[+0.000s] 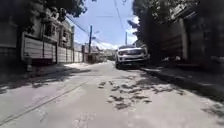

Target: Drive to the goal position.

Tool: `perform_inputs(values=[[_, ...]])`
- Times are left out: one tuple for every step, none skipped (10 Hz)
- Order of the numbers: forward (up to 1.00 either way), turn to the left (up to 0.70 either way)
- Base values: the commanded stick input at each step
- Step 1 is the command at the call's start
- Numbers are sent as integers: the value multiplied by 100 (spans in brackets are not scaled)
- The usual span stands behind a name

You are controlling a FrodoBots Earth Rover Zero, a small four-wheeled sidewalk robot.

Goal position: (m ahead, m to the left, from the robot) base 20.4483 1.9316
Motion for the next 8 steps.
perform_inputs(values=[[100,0],[100,0],[100,0],[100,1],[100,10],[100,34],[100,22],[100,8]])
